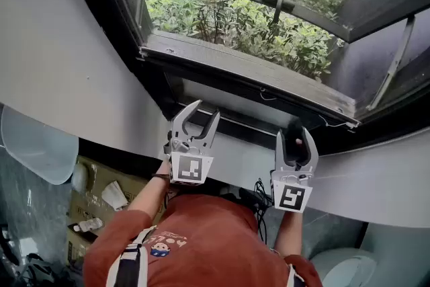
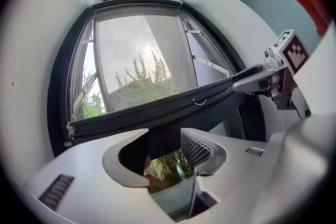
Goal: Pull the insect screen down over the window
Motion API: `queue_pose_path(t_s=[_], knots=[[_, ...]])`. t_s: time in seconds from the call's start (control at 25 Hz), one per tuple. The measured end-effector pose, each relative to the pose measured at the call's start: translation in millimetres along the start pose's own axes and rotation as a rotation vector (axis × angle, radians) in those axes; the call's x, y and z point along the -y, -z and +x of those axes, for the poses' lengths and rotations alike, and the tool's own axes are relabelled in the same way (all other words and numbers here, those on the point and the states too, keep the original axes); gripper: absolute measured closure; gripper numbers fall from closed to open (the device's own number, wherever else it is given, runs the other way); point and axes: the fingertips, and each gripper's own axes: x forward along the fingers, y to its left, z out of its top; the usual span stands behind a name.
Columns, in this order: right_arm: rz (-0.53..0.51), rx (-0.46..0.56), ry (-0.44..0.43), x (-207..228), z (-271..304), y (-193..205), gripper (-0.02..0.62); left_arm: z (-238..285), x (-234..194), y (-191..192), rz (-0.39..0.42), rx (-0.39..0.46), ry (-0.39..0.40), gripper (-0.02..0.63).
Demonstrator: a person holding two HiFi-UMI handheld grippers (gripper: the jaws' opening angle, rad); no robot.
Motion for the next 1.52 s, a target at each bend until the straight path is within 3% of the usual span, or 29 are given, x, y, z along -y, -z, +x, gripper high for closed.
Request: queue_pose_path(t_s=[0.28, 0.36, 0.84, 1.12, 1.36, 1.52], knots=[[0.192, 0.019, 0.093, 2, -19, 23, 0.365, -24, 2, 17, -0.233, 0.031, -0.045, 0.416], [0.238, 0.010, 0.109, 4, -24, 31, 0.365, -30, 7, 20, -0.265, 0.040, -0.037, 0.416], [0.273, 0.003, 0.082, -5, -23, 36, 0.371, -32, 15, 28, -0.268, 0.012, -0.019, 0.422], [0.245, -0.010, 0.099, -2, -22, 36, 0.457, -29, 19, 17, -0.258, 0.041, -0.010, 0.495], [0.239, -0.010, 0.115, -1, -23, 35, 0.584, -28, 15, 17, -0.252, 0.033, -0.034, 0.600], [0.232, -0.006, 0.111, -2, -23, 32, 0.586, -28, 15, 16, -0.244, 0.035, -0.028, 0.601]])
